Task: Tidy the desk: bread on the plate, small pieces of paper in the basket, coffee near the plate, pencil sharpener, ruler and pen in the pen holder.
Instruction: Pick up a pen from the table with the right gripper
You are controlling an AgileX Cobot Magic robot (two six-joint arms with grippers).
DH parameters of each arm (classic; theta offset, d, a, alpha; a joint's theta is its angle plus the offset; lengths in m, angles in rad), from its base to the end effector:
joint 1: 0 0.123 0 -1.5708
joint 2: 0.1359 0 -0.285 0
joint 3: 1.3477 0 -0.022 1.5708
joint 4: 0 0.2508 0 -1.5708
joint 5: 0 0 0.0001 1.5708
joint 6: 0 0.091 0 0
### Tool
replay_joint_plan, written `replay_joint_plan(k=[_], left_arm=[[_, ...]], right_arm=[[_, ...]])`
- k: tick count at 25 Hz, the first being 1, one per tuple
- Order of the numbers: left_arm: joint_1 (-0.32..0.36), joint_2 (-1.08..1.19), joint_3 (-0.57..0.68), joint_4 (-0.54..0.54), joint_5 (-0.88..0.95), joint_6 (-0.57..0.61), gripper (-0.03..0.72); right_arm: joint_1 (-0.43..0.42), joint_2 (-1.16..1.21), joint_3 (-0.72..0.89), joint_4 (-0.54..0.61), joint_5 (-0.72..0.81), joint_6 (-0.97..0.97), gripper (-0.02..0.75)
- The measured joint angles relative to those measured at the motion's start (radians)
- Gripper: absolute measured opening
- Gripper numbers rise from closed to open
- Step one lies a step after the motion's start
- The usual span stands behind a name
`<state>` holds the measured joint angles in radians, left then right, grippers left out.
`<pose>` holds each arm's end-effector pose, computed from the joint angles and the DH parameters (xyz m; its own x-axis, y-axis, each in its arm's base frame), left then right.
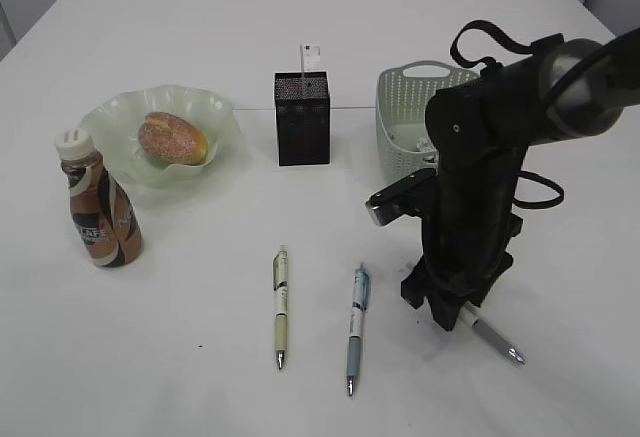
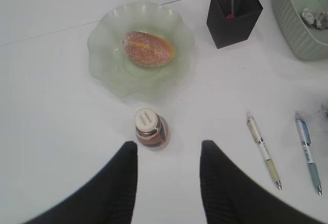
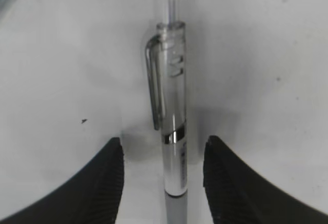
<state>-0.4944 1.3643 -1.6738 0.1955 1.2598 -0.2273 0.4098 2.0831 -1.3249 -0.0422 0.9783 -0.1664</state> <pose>0.2379 -0.1091 0.4568 -0.7161 0.2007 -0.6685 0.2443 0.9693 0.0293 0.3452 0.1465 0.1208 -0.8223 -0.5630 0.0832 -0.5661 0.8241 -0.0195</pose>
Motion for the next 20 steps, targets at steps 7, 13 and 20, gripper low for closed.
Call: replay_joint_plan(k=[7,13,20], left_arm=[[0.0,0.0,0.0,0.007,0.0,0.0,0.291],[0.0,0.0,0.0,0.007,0.0,0.0,0.29],[0.0,0.0,0.0,0.007,0.0,0.0,0.29]], right_arm=[[0.0,0.0,0.0,-0.002,0.004,0.0,0.372],[0.0,0.0,0.0,-0.004,0.004,0.0,0.372],[0.0,0.016,-0.002,-0.004,0.011,0.0,0.372]])
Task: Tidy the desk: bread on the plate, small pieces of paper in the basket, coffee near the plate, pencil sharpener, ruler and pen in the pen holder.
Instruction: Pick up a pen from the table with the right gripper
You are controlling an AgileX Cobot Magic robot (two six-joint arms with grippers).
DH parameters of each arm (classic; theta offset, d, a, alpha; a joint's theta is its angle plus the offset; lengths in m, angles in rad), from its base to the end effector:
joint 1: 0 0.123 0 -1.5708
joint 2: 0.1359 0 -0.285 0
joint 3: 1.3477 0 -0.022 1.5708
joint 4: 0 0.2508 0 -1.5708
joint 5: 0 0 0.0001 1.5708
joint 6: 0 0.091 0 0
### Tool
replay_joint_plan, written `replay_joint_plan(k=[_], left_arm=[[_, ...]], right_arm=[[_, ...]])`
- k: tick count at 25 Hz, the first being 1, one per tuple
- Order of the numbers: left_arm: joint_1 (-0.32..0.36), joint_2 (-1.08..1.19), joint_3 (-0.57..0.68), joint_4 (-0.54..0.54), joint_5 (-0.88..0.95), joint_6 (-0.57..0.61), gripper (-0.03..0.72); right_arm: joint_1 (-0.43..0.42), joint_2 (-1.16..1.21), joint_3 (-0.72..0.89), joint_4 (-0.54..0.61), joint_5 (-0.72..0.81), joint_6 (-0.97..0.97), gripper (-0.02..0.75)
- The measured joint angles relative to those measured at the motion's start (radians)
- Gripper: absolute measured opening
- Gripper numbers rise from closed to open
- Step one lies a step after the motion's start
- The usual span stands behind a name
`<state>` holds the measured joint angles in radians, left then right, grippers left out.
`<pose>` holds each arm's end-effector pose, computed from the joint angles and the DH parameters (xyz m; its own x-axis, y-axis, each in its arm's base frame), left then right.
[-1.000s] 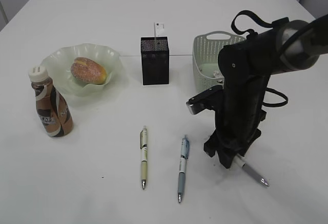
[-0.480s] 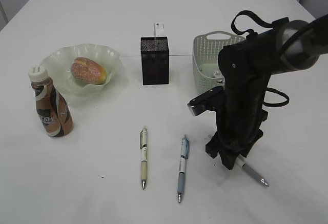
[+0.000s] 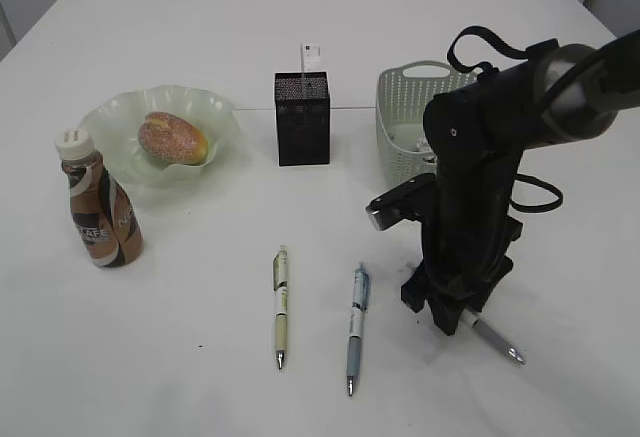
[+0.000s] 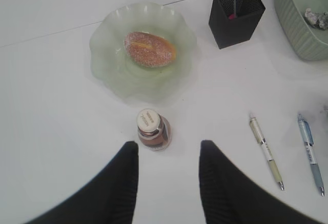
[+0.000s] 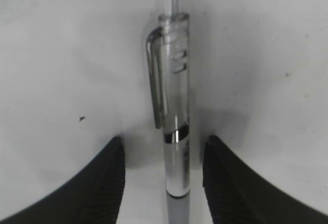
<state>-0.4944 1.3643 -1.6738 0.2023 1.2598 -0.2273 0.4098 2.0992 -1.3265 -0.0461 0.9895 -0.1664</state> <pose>0.2381 -0.1086 0.4569 -0.7147 0.2025 -0.6695 0.2417 0.9697 0.0353 0.3447 0.1459 0.1152 -0.8190 -0.5634 0.1089 -0.5683 0.8227 -0.0179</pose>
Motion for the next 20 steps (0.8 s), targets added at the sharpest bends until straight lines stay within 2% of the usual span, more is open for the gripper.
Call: replay_joint_plan(k=[3,5,10,15,20], left_arm=[[0.0,0.0,0.0,0.0,0.0,0.0,0.29],[0.0,0.0,0.0,0.0,0.0,0.0,0.29],[0.0,0.0,0.0,0.0,0.0,0.0,0.29],[0.0,0.0,0.0,0.0,0.0,0.0,0.29],[0.0,0.0,0.0,0.001,0.0,0.0,0.289]], right_arm=[[0.0,0.0,0.0,0.0,0.002,0.0,0.364],[0.0,0.002,-0.001,0.004,0.004,0.0,0.324],[0.002,0.002,-0.003,0.013,0.012,0.009,0.081],[0.002,0.006,-0.01,0.013,0.034,0.046,0.062],[0.002,0.014,-0.033,0.014,0.139,0.116,0.061]])
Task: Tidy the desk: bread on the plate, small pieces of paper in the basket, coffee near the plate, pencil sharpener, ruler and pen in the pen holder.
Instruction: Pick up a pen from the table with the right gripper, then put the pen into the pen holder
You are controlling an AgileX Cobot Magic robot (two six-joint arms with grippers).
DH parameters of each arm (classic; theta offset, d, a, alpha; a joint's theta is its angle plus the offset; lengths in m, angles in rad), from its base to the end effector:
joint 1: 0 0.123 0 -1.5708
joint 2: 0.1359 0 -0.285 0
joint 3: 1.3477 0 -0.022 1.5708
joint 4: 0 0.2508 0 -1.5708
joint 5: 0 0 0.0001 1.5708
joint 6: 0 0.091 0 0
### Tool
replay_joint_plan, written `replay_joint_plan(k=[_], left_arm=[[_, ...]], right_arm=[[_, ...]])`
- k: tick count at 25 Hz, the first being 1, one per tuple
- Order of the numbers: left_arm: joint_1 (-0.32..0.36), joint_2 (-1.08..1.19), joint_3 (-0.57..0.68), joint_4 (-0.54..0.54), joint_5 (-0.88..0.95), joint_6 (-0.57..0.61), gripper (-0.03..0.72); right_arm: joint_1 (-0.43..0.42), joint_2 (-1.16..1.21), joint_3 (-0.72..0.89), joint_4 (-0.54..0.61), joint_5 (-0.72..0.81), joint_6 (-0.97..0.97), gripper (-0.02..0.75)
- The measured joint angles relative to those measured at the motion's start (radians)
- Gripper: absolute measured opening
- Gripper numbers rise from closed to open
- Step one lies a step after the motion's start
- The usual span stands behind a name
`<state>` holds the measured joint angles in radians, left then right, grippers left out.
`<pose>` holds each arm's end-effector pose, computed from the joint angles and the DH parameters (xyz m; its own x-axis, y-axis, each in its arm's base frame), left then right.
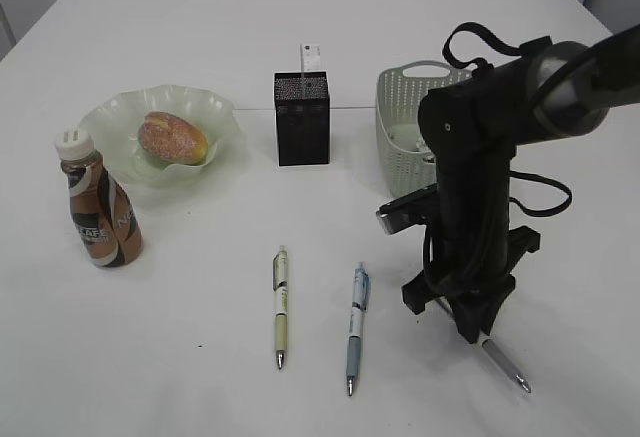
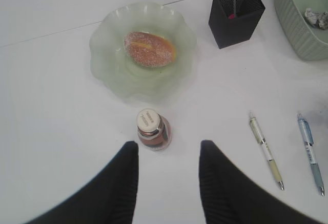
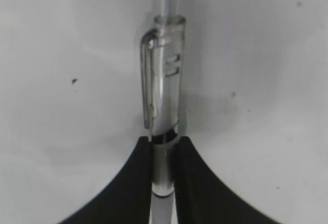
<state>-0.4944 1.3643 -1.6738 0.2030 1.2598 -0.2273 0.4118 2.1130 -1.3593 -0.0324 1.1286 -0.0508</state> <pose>0.2381 -0.1085 0.4569 -0.7145 0.2027 -0.6696 0.2414 0.9698 0.0360 0.3394 0.1453 0.1185 -0.8654 -0.4485 0.2236 -0.4629 0.8863 -0.0141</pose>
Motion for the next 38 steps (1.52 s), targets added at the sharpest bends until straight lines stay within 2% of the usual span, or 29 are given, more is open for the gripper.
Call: replay_joint_plan(k=[6,11,14,20,26,32,38], left_arm=[[0.0,0.0,0.0,0.0,0.0,0.0,0.288],[0.0,0.0,0.0,0.0,0.0,0.0,0.287],[0.0,0.0,0.0,-0.002,0.0,0.0,0.286],[0.0,0.0,0.0,-0.015,0.0,0.0,0.274],[0.0,0.0,0.0,-0.051,0.0,0.0,0.256],[0.0,0.0,0.0,-0.055,0.0,0.0,0.255],[0.0,0.0,0.0,-0.059,0.0,0.0,0.255]], right_arm=[[0.0,-0.027,-0.006,0.042,0.007,0.082,0.061],[0.004,-0.132,0.021,0.088,-0.089,0.085,0.06],[0.004,-0.231,0.111,0.118,-0.215,0.076,0.06],[0.004,-0.445,0.404,0.129,-0.546,0.023,0.06],[0.004,-0.583,0.585,0.13,-0.892,-0.018,0.06],[0.004,-0.596,0.606,0.128,-1.088,-0.026,0.06],[0.004,-0.559,0.523,0.128,-1.237,-0.028,0.06]])
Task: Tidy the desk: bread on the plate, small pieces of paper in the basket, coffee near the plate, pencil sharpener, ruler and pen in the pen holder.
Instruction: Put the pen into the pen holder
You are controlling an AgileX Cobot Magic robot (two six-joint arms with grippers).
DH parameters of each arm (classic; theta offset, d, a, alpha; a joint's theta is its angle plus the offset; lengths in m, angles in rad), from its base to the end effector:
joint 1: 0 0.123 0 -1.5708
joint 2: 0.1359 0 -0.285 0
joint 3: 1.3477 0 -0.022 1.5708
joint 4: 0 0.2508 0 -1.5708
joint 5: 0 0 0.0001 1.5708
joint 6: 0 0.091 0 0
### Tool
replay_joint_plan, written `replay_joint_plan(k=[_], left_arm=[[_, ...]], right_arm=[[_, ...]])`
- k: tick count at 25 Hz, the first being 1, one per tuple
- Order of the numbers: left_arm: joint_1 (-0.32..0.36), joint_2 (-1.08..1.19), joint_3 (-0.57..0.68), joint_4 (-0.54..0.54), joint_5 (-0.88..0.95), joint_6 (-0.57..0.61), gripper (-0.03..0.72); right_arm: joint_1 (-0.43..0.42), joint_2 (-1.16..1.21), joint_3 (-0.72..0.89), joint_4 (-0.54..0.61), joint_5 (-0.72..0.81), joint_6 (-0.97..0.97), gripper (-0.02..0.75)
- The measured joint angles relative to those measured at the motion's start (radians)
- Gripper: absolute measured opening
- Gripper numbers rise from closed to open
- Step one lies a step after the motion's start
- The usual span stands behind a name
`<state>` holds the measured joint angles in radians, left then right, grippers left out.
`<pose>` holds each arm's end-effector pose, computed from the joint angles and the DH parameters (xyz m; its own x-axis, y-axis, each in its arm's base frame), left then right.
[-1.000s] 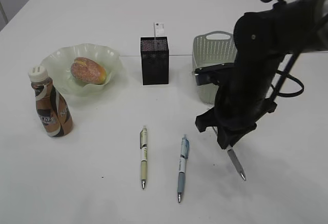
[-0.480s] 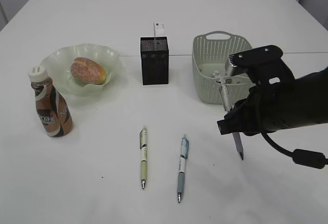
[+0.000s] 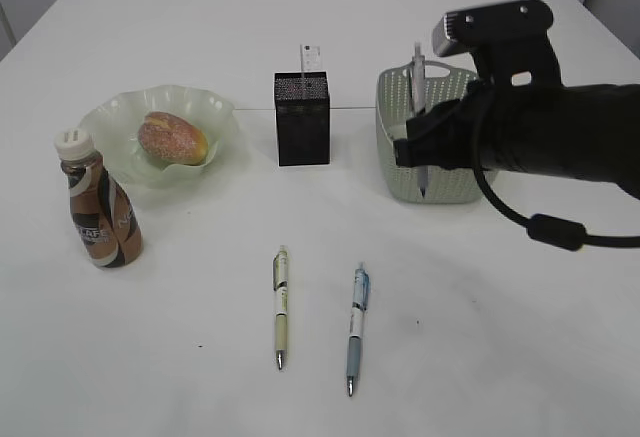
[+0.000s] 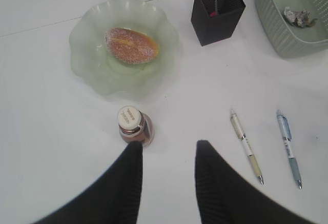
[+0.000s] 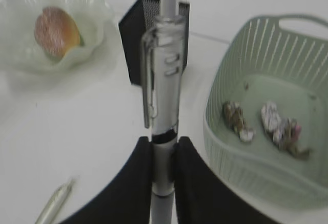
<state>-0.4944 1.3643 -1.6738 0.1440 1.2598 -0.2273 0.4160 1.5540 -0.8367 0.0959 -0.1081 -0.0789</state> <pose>0.2360 -0.1131 0.4561 -0.7272 0.1873 -0.6603 0.2637 0.9645 -0.0169 0.3006 0.1318 0.2305 -0.4629 -0.1865 -0.8665 -0.3883 0.9215 0.0091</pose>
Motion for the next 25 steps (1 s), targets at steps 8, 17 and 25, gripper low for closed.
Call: replay_joint_plan(k=[8,17,25], left_arm=[[0.0,0.0,0.0,0.012,0.0,0.0,0.254],[0.0,0.0,0.0,0.102,0.0,0.0,0.253],[0.0,0.0,0.0,0.13,0.0,0.0,0.253]], right_arm=[[0.0,0.156,-0.164,0.0,-0.247,0.0,0.06],[0.0,0.362,-0.465,0.0,-0.26,0.0,0.06],[0.0,0.547,-0.675,0.0,-0.253,0.01,0.06]])
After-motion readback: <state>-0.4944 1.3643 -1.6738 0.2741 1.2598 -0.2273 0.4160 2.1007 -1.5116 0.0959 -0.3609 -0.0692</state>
